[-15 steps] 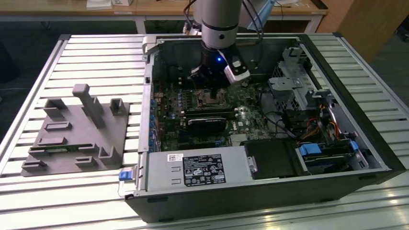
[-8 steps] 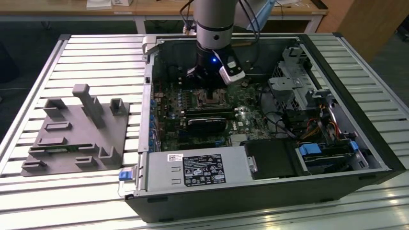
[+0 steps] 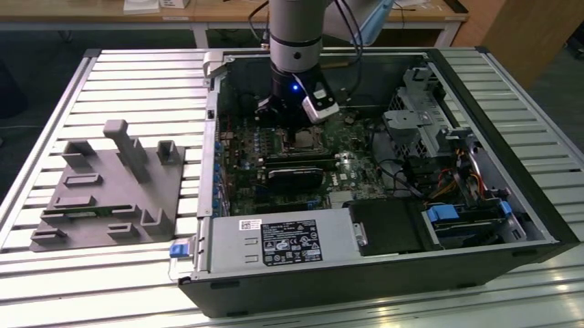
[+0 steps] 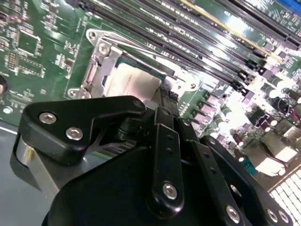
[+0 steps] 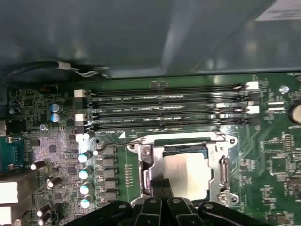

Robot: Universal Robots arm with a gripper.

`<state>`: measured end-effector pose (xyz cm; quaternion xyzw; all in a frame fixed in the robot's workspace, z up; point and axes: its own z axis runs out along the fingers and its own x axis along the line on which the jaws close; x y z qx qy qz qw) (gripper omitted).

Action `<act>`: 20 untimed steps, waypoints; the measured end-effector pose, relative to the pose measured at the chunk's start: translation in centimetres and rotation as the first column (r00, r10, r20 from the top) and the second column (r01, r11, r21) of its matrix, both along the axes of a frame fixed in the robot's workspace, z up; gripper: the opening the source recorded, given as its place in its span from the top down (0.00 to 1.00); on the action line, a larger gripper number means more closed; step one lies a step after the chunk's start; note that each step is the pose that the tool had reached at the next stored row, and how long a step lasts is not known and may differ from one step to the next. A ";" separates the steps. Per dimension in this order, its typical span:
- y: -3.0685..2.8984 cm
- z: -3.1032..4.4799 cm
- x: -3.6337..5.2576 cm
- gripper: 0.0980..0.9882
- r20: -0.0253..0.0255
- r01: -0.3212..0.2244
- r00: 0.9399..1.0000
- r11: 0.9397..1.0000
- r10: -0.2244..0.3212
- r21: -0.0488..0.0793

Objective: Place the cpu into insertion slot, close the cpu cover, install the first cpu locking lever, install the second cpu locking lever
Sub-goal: 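Close the cpu cover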

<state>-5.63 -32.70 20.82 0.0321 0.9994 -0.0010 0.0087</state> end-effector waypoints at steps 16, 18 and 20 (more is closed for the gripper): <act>0.00 -0.86 -0.46 0.99 0.000 0.000 1.000 1.000 0.000 0.000; 0.00 -0.86 -0.41 0.99 0.000 0.000 1.000 1.000 0.000 0.000; 0.00 -0.87 -0.31 0.99 0.000 0.000 1.000 1.000 0.000 0.000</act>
